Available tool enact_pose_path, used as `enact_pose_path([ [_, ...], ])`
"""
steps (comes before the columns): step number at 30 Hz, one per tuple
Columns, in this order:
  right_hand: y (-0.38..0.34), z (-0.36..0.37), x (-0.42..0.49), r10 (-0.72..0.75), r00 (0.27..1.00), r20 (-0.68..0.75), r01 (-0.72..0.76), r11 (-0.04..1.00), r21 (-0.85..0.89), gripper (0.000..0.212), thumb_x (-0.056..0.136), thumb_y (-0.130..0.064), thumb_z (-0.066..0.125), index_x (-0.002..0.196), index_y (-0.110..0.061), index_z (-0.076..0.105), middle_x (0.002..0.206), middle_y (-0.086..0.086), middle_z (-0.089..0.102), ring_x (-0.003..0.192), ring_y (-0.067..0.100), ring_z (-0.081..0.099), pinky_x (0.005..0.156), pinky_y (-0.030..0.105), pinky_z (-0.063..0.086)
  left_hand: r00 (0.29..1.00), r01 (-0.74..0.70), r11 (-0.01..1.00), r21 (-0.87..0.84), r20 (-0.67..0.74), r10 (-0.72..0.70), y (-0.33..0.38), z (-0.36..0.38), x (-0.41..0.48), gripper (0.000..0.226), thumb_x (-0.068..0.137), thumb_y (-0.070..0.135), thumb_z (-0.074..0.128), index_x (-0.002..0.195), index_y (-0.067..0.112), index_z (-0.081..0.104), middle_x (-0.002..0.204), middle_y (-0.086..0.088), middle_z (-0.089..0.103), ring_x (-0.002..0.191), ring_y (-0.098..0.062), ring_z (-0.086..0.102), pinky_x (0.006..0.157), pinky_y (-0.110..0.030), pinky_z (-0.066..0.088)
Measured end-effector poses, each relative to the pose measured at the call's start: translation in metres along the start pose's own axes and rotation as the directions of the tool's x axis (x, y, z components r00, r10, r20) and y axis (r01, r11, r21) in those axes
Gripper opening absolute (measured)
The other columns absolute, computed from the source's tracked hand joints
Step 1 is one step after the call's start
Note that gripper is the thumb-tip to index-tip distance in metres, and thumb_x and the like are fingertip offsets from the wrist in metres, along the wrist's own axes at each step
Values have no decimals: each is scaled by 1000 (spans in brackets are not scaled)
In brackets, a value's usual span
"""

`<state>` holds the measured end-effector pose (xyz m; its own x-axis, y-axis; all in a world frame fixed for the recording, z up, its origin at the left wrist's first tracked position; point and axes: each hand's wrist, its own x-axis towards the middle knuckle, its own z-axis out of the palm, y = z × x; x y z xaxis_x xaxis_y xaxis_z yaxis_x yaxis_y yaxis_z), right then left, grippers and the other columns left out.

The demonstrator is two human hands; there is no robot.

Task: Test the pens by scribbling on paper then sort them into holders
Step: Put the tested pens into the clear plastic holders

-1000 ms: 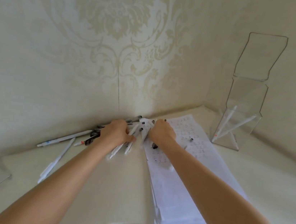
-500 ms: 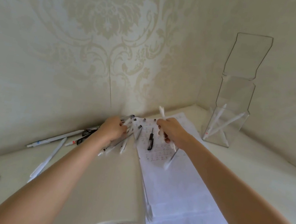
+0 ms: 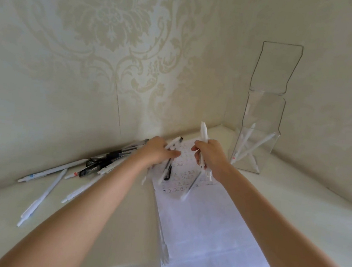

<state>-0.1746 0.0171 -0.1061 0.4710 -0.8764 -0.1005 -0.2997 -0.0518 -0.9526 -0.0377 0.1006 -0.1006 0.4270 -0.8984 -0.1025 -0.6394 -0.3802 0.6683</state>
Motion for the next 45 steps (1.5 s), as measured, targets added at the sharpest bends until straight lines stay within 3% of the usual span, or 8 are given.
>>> enact_pose_path([
  [4,14,-22,-7,88,996,4,-88,996,-27,25,93,-13,48,71,-6,57,55,6,51,45,17,45,48,27,36,998,43,997,-67,56,-40,11,29,5,38,89,37,58,69,8,44,56,0,34,45,-12,31,45,-23,24],
  [8,16,-32,-12,6,999,40,-5,999,-32,38,98,-28,44,66,-11,57,69,7,55,63,18,51,65,28,43,999,35,939,-341,-7,-40,20,29,5,30,100,27,31,95,8,54,66,1,52,56,-11,45,53,-23,34],
  [14,-23,-71,-14,-268,953,-140,251,959,-128,40,98,-38,42,68,-13,52,57,-2,45,50,13,40,53,28,32,934,-328,830,-451,-284,215,70,-1,1,23,99,25,39,103,13,58,93,12,58,84,1,51,74,-20,40],
  [22,-61,-154,-4,-362,771,-525,439,898,26,29,92,-23,57,64,-14,57,58,5,62,51,22,58,52,36,48,883,-468,609,-640,-365,295,148,0,25,10,91,18,58,88,10,63,77,0,64,67,-3,64,68,-22,51],
  [27,-60,-175,17,-286,809,-513,259,958,-126,11,88,-14,55,79,-8,60,64,8,65,54,19,64,63,37,58,827,-550,669,-500,-437,354,183,27,50,12,88,15,62,76,12,63,75,-2,64,75,-18,65,75,-34,51],
  [32,-46,-175,23,-129,910,-393,30,968,-249,24,89,-29,64,82,-7,57,61,5,62,47,13,62,63,28,58,819,-512,826,-235,-421,389,185,57,70,26,85,22,65,100,2,68,96,-10,68,83,-18,58,77,-26,44],
  [39,-38,-160,15,-476,751,-457,362,876,-318,7,88,-15,55,94,-13,57,95,7,60,73,26,63,53,29,54,856,-470,848,-245,-362,370,146,43,63,31,83,28,68,108,10,64,91,3,60,76,-9,54,62,-3,38],
  [45,-32,-95,-7,-456,887,-65,404,837,-369,12,92,-9,49,84,-14,56,78,0,58,54,14,56,46,26,48,912,-371,927,-62,-211,351,54,-14,23,9,88,24,60,92,19,66,85,13,61,75,2,55,62,-6,39],
])
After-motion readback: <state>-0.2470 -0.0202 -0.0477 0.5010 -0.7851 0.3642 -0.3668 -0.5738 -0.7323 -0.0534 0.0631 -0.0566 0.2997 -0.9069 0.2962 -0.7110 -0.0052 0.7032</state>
